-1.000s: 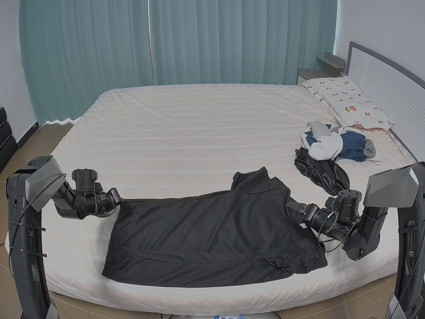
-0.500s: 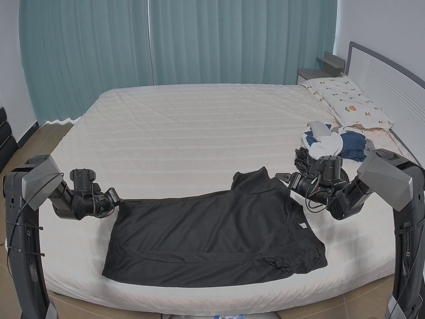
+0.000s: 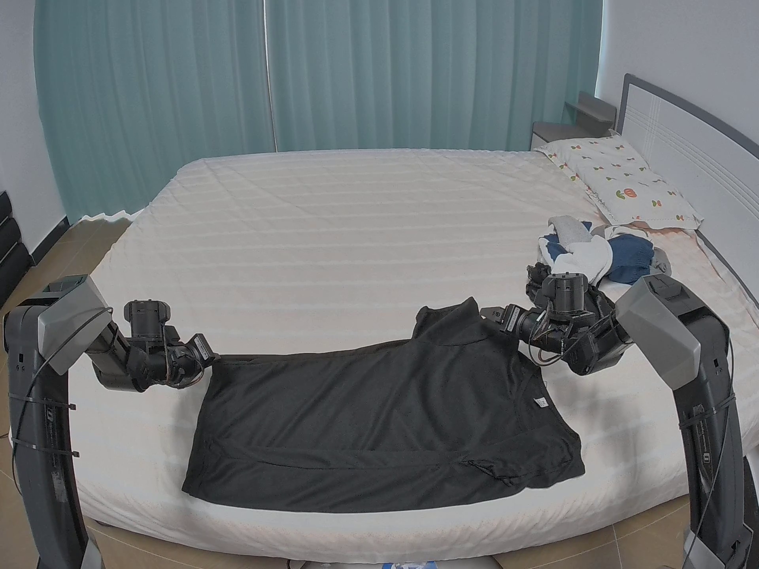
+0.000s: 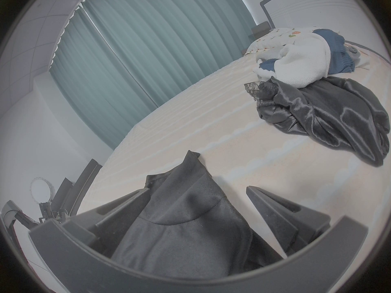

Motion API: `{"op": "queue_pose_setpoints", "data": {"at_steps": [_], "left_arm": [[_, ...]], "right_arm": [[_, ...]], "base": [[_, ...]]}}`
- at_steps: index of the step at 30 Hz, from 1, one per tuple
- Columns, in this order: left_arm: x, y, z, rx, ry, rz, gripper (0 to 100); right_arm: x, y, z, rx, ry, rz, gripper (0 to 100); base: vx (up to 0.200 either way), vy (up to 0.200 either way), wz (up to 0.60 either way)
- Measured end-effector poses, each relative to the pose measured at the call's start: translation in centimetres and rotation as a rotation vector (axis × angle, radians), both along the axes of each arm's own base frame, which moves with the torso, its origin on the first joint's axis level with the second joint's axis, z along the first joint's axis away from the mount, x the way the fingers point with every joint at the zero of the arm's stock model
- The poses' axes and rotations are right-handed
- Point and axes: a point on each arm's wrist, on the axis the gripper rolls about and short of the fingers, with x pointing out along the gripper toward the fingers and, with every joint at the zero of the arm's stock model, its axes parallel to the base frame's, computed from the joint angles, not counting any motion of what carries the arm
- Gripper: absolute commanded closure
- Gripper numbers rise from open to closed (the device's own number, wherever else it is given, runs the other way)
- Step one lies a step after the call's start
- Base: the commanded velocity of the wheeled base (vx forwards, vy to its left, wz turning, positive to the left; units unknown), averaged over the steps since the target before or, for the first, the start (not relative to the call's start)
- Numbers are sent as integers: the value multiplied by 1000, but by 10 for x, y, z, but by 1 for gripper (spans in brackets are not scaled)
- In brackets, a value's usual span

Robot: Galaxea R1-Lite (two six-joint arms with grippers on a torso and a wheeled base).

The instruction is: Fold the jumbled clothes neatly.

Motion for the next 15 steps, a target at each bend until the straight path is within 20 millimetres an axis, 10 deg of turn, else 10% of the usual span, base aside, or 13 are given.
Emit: {"op": "queue_pose_setpoints", "data": {"at_steps": [8,9,15], "left_arm": [[0,0,0,2,-2,1,100],[0,0,0,2,-2,0,100],[0,0,0,2,-2,0,100]], "right_arm": [[11,5,-9,-2,-22,8,0],[12,4,-10,-3,-21,6,100],[14,3,-18,-3,-14,3,100]], "base": [[0,0,0],[0,0,0],[0,0,0]]}}
